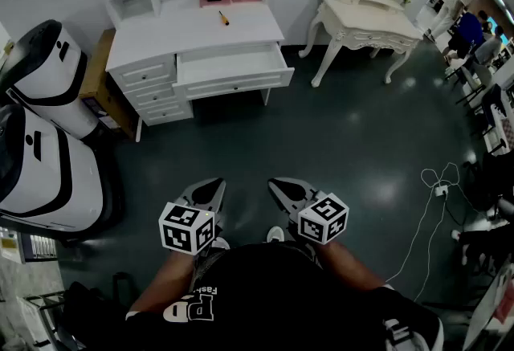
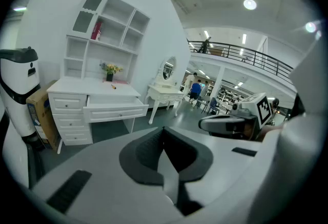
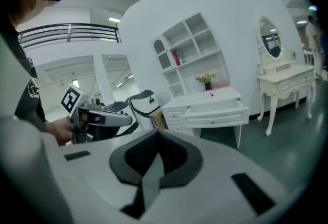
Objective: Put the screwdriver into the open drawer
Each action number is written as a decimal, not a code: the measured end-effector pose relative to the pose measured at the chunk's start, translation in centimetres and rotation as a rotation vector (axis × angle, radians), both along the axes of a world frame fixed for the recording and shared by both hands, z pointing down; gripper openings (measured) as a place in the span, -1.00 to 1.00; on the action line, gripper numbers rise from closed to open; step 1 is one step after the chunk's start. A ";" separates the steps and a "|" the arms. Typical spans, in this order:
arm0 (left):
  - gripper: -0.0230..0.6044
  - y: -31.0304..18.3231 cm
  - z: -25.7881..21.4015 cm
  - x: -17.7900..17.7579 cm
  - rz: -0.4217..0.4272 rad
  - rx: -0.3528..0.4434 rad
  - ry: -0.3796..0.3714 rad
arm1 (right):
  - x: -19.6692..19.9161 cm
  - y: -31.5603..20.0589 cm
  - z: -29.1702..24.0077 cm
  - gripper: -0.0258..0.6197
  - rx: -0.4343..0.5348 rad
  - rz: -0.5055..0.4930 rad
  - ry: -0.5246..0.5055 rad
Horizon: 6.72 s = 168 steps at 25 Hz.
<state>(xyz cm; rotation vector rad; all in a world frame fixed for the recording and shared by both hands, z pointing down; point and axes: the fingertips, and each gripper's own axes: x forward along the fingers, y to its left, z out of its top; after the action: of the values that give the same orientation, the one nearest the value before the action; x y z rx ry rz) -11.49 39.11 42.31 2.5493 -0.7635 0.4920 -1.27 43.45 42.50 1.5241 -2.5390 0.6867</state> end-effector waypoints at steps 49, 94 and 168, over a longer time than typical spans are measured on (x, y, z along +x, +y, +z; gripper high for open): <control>-0.89 -0.5 2.1 -8.3 0.098 -0.013 -0.013 | -12.1 -0.5 1.1 -0.89 -0.006 0.022 0.070; -0.89 -13.5 2.8 1.1 0.022 -0.044 -0.059 | -0.4 -15.2 2.1 -0.89 -0.007 0.021 0.002; -0.89 -28.7 2.5 14.6 -0.001 0.005 -0.094 | 13.1 -29.3 2.9 -0.89 -0.010 0.014 -0.056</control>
<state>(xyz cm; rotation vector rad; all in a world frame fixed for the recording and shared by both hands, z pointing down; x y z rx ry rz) 3.13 10.36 44.79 2.5454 -0.7991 0.6139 11.80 14.15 45.40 1.5428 -2.5628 0.7535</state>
